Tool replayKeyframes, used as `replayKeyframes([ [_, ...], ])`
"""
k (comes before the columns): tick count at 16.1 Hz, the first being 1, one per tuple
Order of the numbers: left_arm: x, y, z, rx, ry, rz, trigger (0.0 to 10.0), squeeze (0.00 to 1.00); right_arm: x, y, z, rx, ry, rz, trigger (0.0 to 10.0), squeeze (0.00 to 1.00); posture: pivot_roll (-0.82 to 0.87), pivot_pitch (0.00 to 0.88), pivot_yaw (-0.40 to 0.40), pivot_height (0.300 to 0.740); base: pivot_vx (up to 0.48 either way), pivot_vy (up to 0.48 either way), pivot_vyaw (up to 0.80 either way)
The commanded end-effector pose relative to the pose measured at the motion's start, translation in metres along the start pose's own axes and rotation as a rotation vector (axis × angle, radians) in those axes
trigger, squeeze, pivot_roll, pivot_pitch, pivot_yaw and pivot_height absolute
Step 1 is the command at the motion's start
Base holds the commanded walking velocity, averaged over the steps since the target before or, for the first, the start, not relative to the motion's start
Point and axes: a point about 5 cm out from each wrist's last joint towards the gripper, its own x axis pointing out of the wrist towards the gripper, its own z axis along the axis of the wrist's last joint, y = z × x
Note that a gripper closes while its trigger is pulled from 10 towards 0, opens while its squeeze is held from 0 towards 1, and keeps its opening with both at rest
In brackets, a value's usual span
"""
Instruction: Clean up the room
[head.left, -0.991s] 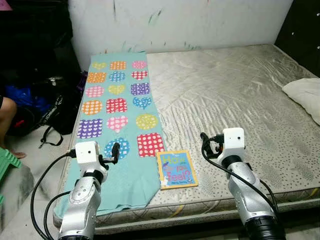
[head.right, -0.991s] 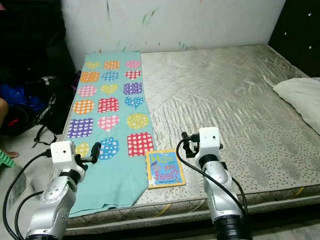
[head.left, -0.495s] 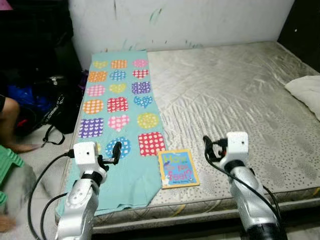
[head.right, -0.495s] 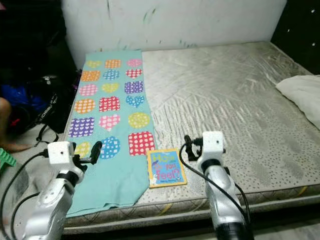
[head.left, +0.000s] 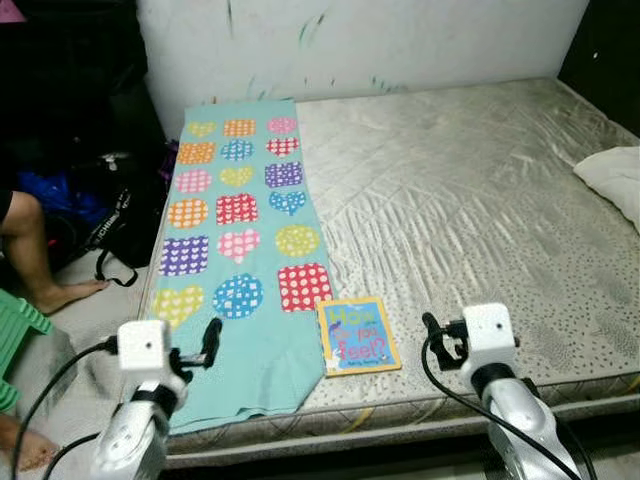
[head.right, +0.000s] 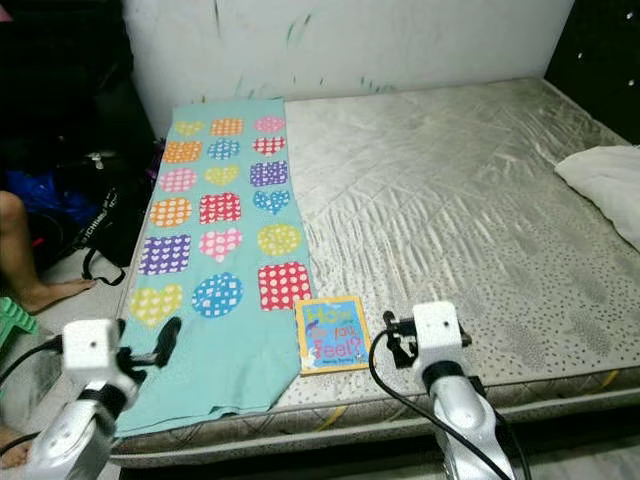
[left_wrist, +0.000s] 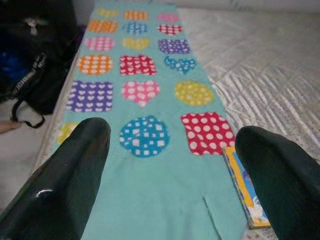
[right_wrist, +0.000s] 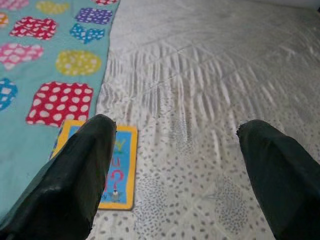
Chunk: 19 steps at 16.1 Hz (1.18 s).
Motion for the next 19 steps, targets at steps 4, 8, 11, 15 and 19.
replayKeyframes([
  [4, -0.0059, -0.0006, 0.0043, 0.009, 0.012, -0.002, 10.0, 0.0, -0.0021, 0.0001, 0.0079, 0.024, -0.008, -0.006, 10.0, 0.0, -0.04, 0.054, 0.078, 0.74, 0.0, 0.0, 0.0],
  [8, -0.0044, -0.0019, 0.0047, 0.004, 0.017, -0.002, 10.0, 0.0, -0.005, -0.0002, 0.0083, 0.03, -0.009, 0.003, 10.0, 0.0, -0.05, 0.057, 0.077, 0.74, 0.0, 0.0, 0.0],
  [11, -0.0031, -0.0024, 0.0057, 0.001, 0.021, 0.0, 10.0, 0.0, -0.0043, 0.0002, 0.0096, 0.033, -0.008, 0.011, 10.0, 0.0, -0.05, 0.061, 0.077, 0.74, 0.0, 0.0, 0.0],
  [15, -0.0015, -0.0027, 0.0059, 0.003, 0.023, 0.0, 10.0, 0.0, -0.0036, 0.0007, 0.0101, 0.036, -0.008, 0.018, 10.0, 0.0, -0.05, 0.055, 0.077, 0.74, 0.0, 0.0, 0.0],
  [19, 0.0015, -0.0034, 0.006, 0.008, 0.021, -0.001, 10.0, 0.0, -0.0026, 0.0014, 0.0108, 0.041, -0.013, 0.028, 10.0, 0.0, -0.05, 0.046, 0.076, 0.74, 0.0, 0.0, 0.0],
])
